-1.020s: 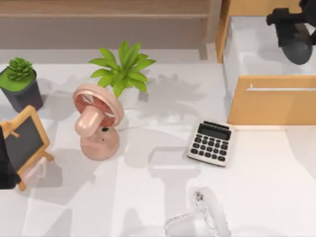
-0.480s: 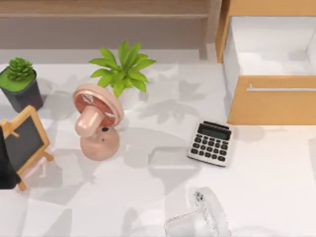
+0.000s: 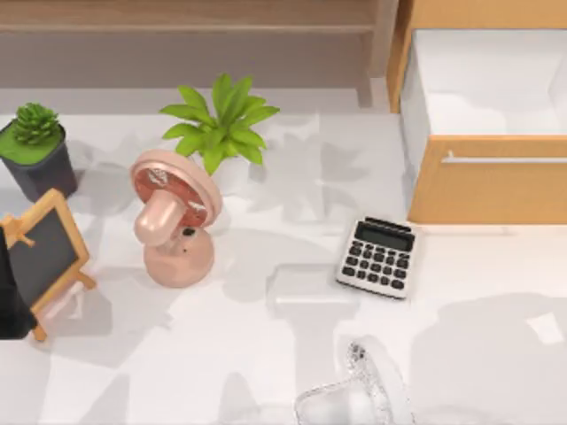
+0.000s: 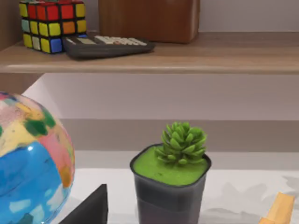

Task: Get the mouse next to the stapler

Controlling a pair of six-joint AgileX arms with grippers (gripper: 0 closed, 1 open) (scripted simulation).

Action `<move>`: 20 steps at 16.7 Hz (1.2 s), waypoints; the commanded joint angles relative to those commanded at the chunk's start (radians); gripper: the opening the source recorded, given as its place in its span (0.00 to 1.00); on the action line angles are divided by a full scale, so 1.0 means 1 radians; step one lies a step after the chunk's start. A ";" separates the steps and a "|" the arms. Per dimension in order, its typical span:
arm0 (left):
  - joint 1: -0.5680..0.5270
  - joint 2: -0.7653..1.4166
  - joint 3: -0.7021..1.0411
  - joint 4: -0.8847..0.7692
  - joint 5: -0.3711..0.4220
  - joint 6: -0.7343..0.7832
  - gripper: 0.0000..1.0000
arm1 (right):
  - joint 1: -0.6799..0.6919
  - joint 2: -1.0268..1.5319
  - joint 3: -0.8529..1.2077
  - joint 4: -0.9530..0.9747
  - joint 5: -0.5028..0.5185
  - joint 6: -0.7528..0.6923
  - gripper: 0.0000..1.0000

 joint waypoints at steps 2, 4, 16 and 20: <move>0.000 0.000 0.000 0.000 0.000 0.000 1.00 | -0.042 -0.055 -0.177 0.026 0.014 0.018 0.00; 0.000 0.000 0.000 0.000 0.000 0.000 1.00 | -0.075 -0.108 -0.321 0.054 0.026 0.039 0.00; 0.000 0.000 0.000 0.000 0.000 0.000 1.00 | -0.111 -0.203 -0.504 0.117 0.026 0.070 0.00; 0.000 0.000 0.000 0.000 0.000 0.000 1.00 | -0.102 -0.202 -0.446 0.224 -0.030 0.061 0.00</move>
